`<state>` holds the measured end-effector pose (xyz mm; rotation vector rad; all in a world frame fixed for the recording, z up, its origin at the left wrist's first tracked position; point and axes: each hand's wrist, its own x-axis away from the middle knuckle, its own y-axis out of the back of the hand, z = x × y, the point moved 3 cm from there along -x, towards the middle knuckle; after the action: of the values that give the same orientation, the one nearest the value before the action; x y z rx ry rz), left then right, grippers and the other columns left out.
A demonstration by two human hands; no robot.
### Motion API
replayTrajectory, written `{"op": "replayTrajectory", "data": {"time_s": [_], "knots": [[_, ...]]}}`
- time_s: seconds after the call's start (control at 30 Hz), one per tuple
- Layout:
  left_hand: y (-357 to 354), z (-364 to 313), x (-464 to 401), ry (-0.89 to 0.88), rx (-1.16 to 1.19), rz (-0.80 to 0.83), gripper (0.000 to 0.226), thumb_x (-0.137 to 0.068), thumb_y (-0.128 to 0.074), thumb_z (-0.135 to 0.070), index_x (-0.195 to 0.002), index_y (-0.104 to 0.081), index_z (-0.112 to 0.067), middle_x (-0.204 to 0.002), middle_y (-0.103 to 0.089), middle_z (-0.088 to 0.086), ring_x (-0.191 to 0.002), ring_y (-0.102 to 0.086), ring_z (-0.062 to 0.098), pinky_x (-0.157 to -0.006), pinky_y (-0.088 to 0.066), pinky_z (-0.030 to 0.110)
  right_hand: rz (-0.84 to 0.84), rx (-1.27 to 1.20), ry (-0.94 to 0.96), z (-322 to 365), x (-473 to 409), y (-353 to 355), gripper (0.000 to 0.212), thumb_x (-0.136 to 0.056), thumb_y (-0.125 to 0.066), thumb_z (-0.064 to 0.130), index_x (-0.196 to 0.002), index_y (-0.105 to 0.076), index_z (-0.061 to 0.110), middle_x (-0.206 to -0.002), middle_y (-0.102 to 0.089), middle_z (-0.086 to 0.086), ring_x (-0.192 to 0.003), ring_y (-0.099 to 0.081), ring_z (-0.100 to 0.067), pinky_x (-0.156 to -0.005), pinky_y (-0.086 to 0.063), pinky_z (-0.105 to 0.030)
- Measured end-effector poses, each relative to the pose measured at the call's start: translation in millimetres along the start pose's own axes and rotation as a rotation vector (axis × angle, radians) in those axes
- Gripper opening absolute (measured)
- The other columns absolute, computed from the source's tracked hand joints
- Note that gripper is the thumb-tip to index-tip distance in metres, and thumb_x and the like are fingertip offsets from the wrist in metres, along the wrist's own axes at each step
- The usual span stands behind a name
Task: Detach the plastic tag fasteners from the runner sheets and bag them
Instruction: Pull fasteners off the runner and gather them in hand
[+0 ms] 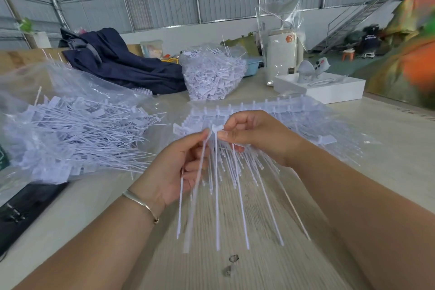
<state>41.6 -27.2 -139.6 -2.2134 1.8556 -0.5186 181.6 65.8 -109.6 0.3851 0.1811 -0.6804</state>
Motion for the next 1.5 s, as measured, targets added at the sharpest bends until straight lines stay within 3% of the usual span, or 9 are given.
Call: {"op": "replayTrajectory", "data": {"time_s": [0.17,0.4,0.63,0.77,0.87,0.97,1.13,1.23,1.5], "knots": [[8.1,-3.7,-0.1,-0.027,-0.037,-0.144,0.022,-0.073,-0.067,-0.018,-0.085,-0.049,-0.014,-0.06,-0.054,0.0,-0.034,-0.029,0.004,-0.026,-0.019,0.013,0.026,0.061,-0.032,-3.9,0.4,-2.1,0.027,-0.08,-0.078,0.02,-0.09,-0.068,-0.003,-0.067,-0.061,-0.008,-0.063,-0.051,-0.017,-0.059,-0.043,-0.023],[12.9,-1.3,-2.0,-0.096,-0.246,-0.157,0.012,-0.087,-0.064,-0.008,-0.078,-0.06,-0.013,-0.056,-0.043,-0.003,-0.036,-0.028,0.004,-0.03,-0.017,0.014,-0.003,0.054,-0.04,-2.0,0.4,2.0,0.002,-0.084,-0.07,0.005,-0.084,-0.072,0.005,-0.073,-0.062,-0.014,-0.064,-0.053,-0.016,-0.057,-0.042,-0.022],[13.3,-3.8,-1.1,-0.152,-0.201,-0.225,0.03,-0.101,-0.05,-0.021,-0.072,-0.042,-0.022,-0.05,-0.032,-0.008,-0.036,-0.024,0.005,-0.032,-0.018,0.014,-0.018,0.051,-0.066,1.4,0.3,3.4,0.025,-0.082,-0.048,-0.01,-0.077,-0.068,0.005,-0.061,-0.057,-0.01,-0.046,-0.048,-0.009,-0.043,-0.035,-0.011],[9.9,-11.1,1.8,-0.185,-0.167,-0.224,0.037,-0.083,-0.069,-0.012,-0.064,-0.04,-0.022,-0.051,-0.026,-0.008,-0.036,-0.021,0.004,-0.03,-0.017,0.015,0.003,0.046,-0.072,2.2,1.7,2.4,0.025,-0.081,-0.047,-0.011,-0.079,-0.068,0.003,-0.062,-0.056,-0.008,-0.047,-0.049,-0.005,-0.043,-0.034,-0.01],[15.1,-10.2,0.4,-0.182,-0.114,-0.273,0.048,-0.08,-0.068,0.003,-0.066,-0.032,-0.025,-0.055,-0.018,-0.008,-0.036,-0.018,0.004,-0.03,-0.015,0.015,0.014,0.065,-0.06,1.0,1.5,3.0,0.022,-0.081,-0.052,-0.009,-0.082,-0.07,0.004,-0.068,-0.058,-0.012,-0.057,-0.052,-0.012,-0.055,-0.041,-0.017],[17.8,-9.7,0.4,-0.202,-0.179,-0.324,0.04,-0.089,-0.068,-0.019,-0.067,-0.035,-0.023,-0.053,-0.025,-0.007,-0.036,-0.02,0.005,-0.03,-0.018,0.016,0.026,0.123,-0.038,-0.7,1.3,1.9,0.018,-0.08,-0.058,-0.006,-0.085,-0.073,0.004,-0.076,-0.062,-0.02,-0.065,-0.054,-0.02,-0.065,-0.046,-0.026],[9.1,-3.4,1.7,-0.107,-0.306,-0.278,0.031,-0.083,-0.07,-0.043,-0.085,-0.061,-0.013,-0.052,-0.034,-0.007,-0.037,-0.025,0.006,-0.031,-0.019,0.015,0.075,0.281,0.029,-0.8,0.2,-7.2,0.02,-0.08,-0.063,-0.008,-0.091,-0.074,0.004,-0.082,-0.069,-0.023,-0.061,-0.057,-0.011,-0.061,-0.047,-0.021],[3.6,-0.2,4.0,-0.091,-0.365,-0.224,0.029,-0.071,-0.079,-0.035,-0.089,-0.068,-0.014,-0.051,-0.029,-0.01,-0.038,-0.022,0.005,-0.032,-0.018,0.016,0.041,0.373,0.091,-0.7,-0.9,-9.0,0.019,-0.08,-0.066,-0.004,-0.093,-0.074,0.007,-0.082,-0.069,-0.013,-0.062,-0.054,-0.007,-0.063,-0.046,-0.023],[10.4,-2.9,2.4,-0.015,-0.269,-0.289,0.018,-0.083,-0.072,-0.024,-0.071,-0.06,-0.018,-0.055,-0.034,-0.006,-0.036,-0.022,0.004,-0.03,-0.014,0.015,-0.097,0.693,0.16,5.1,-2.5,3.1,0.014,-0.08,-0.076,0.036,-0.084,-0.072,0.024,-0.079,-0.065,0.014,-0.076,-0.058,0.003,-0.074,-0.047,-0.024]]}}
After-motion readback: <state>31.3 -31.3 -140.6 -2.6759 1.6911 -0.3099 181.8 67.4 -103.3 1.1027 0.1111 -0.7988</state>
